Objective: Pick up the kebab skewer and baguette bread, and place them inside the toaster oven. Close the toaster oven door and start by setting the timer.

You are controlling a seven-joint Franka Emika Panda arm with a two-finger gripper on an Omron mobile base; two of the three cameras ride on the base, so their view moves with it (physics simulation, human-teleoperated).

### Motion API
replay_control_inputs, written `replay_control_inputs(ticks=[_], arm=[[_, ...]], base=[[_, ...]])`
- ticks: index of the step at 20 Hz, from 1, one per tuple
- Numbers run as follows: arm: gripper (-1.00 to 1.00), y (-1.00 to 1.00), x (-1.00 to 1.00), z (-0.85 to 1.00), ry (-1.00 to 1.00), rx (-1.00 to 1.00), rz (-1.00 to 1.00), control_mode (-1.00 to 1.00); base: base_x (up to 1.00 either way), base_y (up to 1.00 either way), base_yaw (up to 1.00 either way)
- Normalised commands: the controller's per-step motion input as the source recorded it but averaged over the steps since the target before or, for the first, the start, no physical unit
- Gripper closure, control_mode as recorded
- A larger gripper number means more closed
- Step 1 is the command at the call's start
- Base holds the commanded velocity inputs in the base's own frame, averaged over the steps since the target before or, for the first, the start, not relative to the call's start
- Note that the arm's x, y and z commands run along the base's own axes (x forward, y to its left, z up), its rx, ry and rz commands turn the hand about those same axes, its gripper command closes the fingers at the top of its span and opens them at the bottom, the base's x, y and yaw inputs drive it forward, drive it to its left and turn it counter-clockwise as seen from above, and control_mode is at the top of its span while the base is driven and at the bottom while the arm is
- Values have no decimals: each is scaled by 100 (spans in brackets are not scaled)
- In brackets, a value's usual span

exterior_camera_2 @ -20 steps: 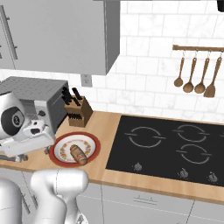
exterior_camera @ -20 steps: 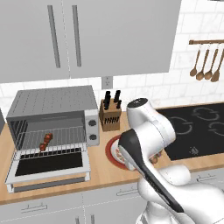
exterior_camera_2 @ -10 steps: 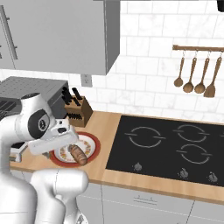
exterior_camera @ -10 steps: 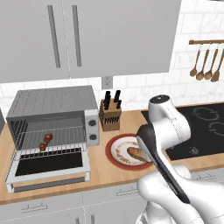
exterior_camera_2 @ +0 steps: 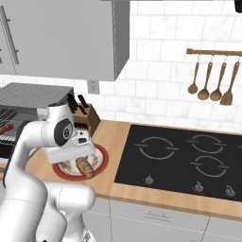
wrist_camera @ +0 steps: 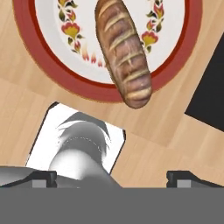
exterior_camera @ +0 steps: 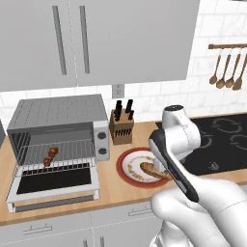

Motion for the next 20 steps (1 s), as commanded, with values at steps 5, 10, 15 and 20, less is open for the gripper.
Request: replay_control_inputs(ticks=[5, 10, 15, 20], arm=[[-100, -1, 12, -39, 1, 1, 0, -100], [-100, -6, 21, -25, 0, 0, 0, -100], [-100, -10, 37, -31, 0, 0, 0, -100], [-100, -1, 39, -27, 0, 0, 0, -100]], base=[[0, 0, 0], [0, 0, 0], [0, 0, 0], [0, 0, 0]])
